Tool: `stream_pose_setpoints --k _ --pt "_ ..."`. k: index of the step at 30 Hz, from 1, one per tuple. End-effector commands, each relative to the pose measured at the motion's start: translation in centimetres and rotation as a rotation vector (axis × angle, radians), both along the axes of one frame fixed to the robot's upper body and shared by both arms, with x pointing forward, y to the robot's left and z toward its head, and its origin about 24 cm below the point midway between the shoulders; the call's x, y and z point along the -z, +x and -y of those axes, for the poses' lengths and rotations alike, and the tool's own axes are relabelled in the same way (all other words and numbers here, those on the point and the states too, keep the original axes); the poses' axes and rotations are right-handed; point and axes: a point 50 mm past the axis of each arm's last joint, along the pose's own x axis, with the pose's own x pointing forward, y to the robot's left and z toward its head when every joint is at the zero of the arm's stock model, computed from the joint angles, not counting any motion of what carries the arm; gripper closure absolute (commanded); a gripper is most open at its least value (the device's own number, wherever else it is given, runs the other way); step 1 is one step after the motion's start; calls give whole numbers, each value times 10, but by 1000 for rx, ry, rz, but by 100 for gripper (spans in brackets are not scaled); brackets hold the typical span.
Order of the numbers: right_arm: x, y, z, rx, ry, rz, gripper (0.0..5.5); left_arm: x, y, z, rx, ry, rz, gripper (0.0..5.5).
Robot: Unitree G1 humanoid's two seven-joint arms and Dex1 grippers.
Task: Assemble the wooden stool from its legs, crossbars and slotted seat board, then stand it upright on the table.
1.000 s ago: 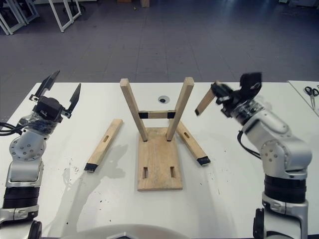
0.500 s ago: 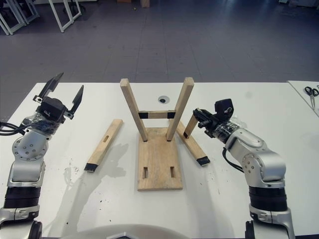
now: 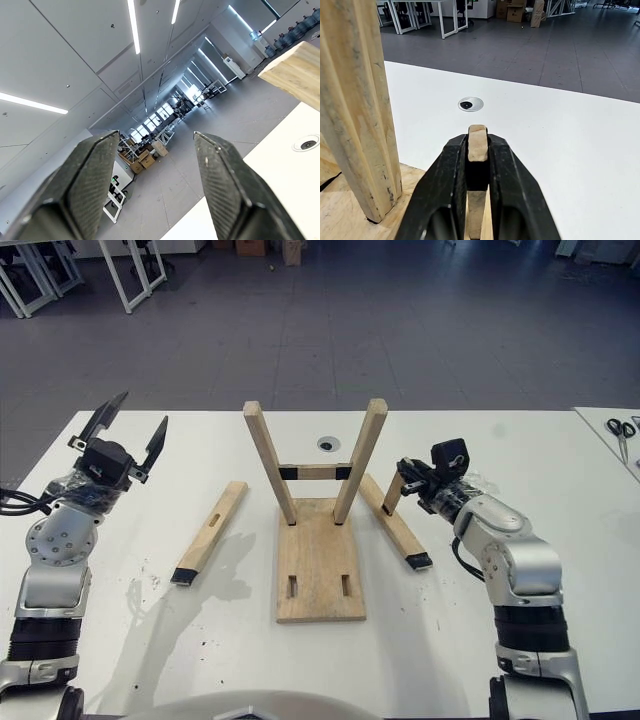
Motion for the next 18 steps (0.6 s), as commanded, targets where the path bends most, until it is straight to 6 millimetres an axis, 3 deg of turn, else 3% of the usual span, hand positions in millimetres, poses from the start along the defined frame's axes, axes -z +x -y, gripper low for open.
stream_pose_setpoints --k 1,6,7,10,14,16,18 --pt "21 -5 -1 45 -30 -148 509 4 1 0 -2 4 -28 277" --pt "-8 2 -4 73 21 -57 509 4 2 0 -6 1 -29 277" --pt "-15 4 -4 84 26 -34 471 4 2 -1 -7 1 -29 277" --pt "-57 13 -7 116 53 116 414 5 1 -1 -10 -1 -32 277" --pt "-108 26 -14 161 168 328 414 5 2 -2 -11 -1 -30 277" --pt "-109 39 -15 197 191 353 414 5 3 -1 -12 -2 -30 277" --pt "-84 51 -17 218 167 281 414 5 3 -1 -11 -2 -30 277"
